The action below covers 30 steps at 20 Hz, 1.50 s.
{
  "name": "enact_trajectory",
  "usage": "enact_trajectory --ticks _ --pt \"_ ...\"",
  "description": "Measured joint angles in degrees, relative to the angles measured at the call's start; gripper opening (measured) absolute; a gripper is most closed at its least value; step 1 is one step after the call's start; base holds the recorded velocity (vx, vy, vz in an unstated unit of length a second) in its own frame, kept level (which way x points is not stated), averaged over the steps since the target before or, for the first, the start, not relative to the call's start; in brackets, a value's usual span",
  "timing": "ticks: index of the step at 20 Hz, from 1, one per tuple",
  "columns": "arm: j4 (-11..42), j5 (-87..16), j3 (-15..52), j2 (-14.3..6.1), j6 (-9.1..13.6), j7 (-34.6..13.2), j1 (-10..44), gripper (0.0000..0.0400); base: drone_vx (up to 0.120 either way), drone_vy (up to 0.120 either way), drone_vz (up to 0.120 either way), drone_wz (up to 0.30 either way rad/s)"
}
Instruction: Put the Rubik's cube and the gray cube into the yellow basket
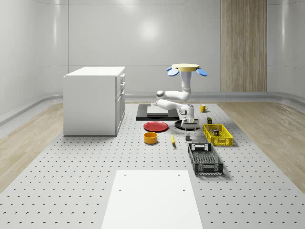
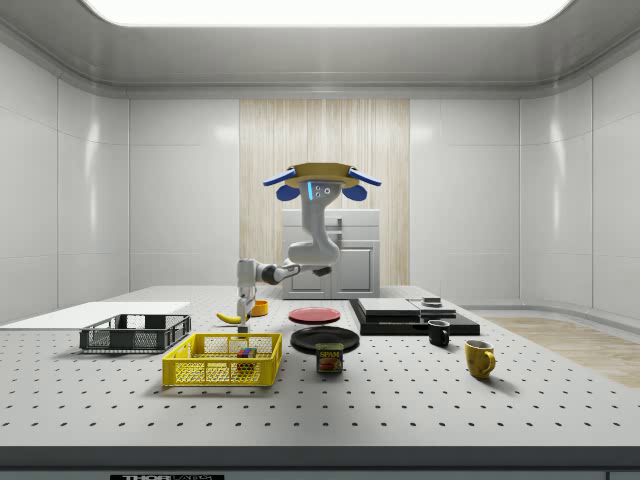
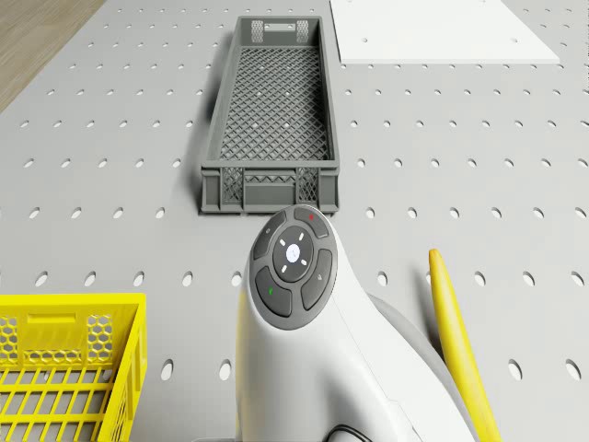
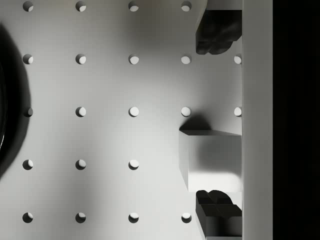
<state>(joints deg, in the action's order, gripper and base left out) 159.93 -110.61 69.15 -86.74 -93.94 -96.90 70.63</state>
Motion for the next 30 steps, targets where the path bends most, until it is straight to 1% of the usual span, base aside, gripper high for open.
enact_trajectory --ticks 4,6,8,12,18,25,30 --pt "0.0 0.0 0.0 0.0 0.0 0.0 0.0 0.04 0.0 -0.12 0.0 0.0" --pt "0.0 0.0 0.0 0.1 0.1 0.0 0.0 0.04 0.12 -0.08 0.0 0.0" --pt "0.0 0.0 0.0 0.1 0.1 0.0 0.0 0.04 0.12 0.0 0.0 0.0" --pt "0.0 -0.1 0.0 0.1 0.1 0.0 0.0 0.04 0.0 0.0 0.0 0.0" --pt "0.0 -0.2 -0.2 0.2 0.1 0.1 0.0 0.04 0.0 0.0 -0.107 0.0" --pt "-1.3 -3.4 -3.5 0.4 -1.3 0.1 0.6 0.04 0.0 0.0 0.0 0.0" --pt "-1.8 -4.6 -4.7 0.9 -1.4 -0.5 1.5 0.04 0.0 0.0 0.0 0.0"
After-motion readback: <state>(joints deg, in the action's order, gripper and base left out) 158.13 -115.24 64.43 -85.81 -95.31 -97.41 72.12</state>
